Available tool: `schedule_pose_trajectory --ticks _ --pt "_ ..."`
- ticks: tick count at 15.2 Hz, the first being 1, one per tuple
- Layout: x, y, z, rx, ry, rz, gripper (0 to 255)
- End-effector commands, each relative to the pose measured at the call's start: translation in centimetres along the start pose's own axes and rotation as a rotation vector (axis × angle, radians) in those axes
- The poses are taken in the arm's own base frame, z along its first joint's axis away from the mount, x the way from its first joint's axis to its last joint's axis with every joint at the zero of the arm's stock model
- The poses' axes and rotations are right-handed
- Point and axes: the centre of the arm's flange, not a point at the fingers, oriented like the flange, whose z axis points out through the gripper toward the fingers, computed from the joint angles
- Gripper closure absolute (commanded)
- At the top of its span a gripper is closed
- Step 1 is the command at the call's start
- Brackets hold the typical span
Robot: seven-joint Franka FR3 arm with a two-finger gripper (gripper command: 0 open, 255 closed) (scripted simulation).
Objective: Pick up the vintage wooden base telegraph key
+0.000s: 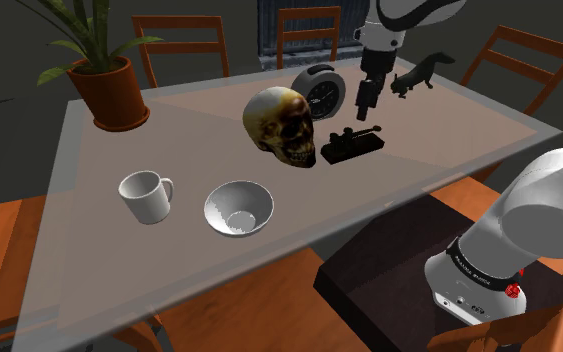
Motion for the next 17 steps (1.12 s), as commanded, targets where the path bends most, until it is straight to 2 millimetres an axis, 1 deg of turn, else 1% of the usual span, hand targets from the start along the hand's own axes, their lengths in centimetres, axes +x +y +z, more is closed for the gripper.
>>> schedule_pose_trajectory --ticks 1,3,4,10,11,13,14,17 --pt "1.9 1.4 1.6 -0.002 -0.008 -0.049 0" --pt "3.7 2.6 3.3 -0.002 -0.017 -0.095 0" --pt "4.0 2.8 3.6 -0.002 -0.018 -0.103 0" --pt "4.3 3.0 6.8 -0.002 -0.018 -0.103 0" --pt "4.4 3.0 7.6 -0.002 -0.018 -0.103 0" --pt "4.4 3.0 7.6 -0.002 -0.018 -0.103 0" --pt "4.4 3.0 7.7 -0.002 -0.018 -0.103 255" --pt "4.4 3.0 7.6 -0.002 -0.018 -0.103 255"
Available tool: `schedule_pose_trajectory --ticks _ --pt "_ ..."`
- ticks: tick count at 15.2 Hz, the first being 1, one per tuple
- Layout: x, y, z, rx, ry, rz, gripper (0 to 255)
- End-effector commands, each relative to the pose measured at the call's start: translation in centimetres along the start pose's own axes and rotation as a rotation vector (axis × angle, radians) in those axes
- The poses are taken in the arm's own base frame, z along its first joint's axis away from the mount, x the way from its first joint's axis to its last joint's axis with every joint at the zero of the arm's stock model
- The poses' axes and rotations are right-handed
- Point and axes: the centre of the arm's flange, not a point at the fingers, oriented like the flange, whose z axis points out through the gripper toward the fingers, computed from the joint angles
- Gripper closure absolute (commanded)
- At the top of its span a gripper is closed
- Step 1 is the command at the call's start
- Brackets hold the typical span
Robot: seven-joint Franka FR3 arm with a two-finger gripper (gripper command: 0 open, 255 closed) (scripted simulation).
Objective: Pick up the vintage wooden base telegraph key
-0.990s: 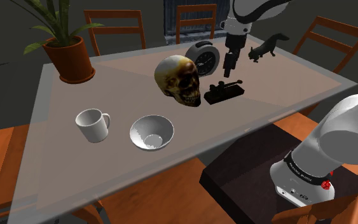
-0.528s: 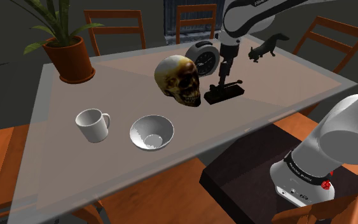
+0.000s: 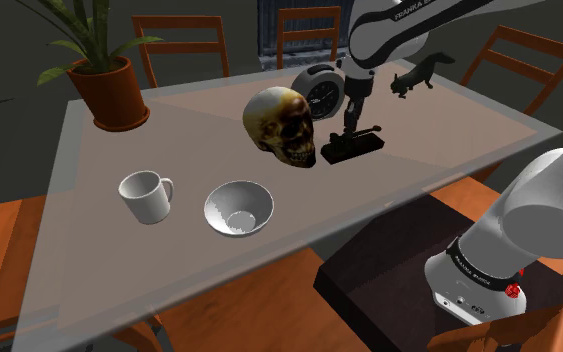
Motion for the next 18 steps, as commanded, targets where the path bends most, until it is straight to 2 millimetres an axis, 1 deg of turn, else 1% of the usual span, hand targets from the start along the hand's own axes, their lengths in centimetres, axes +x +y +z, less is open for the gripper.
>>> schedule_pose_trajectory --ticks 1,6,18 --pt "0.0 0.0 0.0 0.000 -0.001 0.000 255" --pt "0.0 0.0 0.0 0.000 -0.001 0.000 255" --pt "-0.7 -0.3 -6.3 0.000 -0.001 0.000 255"
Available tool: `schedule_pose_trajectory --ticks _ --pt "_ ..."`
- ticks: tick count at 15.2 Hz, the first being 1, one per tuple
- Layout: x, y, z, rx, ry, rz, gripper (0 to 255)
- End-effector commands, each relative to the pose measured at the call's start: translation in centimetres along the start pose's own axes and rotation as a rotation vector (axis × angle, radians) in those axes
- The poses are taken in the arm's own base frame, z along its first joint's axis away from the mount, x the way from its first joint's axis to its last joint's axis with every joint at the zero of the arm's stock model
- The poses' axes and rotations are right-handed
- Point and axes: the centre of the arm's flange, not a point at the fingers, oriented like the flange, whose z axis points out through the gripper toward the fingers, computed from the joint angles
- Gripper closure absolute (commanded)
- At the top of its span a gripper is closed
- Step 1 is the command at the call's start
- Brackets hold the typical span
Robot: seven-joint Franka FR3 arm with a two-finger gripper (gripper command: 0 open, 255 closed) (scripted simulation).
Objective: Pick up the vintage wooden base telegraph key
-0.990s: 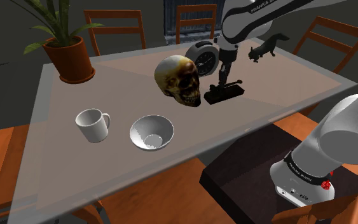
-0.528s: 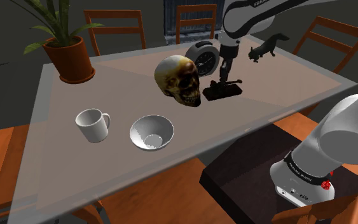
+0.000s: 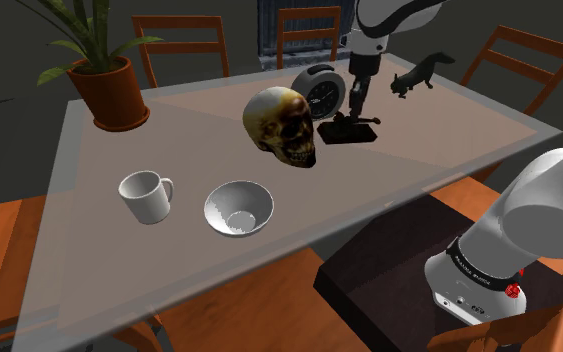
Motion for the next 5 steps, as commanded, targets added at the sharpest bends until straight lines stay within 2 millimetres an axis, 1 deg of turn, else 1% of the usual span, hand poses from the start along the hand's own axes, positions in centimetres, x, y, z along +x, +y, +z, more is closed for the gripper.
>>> schedule_pose_trajectory --ticks 1,3,5 --pt "0.0 -0.1 -1.0 0.000 0.000 0.000 255" --pt "-0.2 -0.1 -2.1 0.000 0.000 0.000 255" --pt "-0.2 -0.1 -2.2 0.000 0.000 0.000 255"
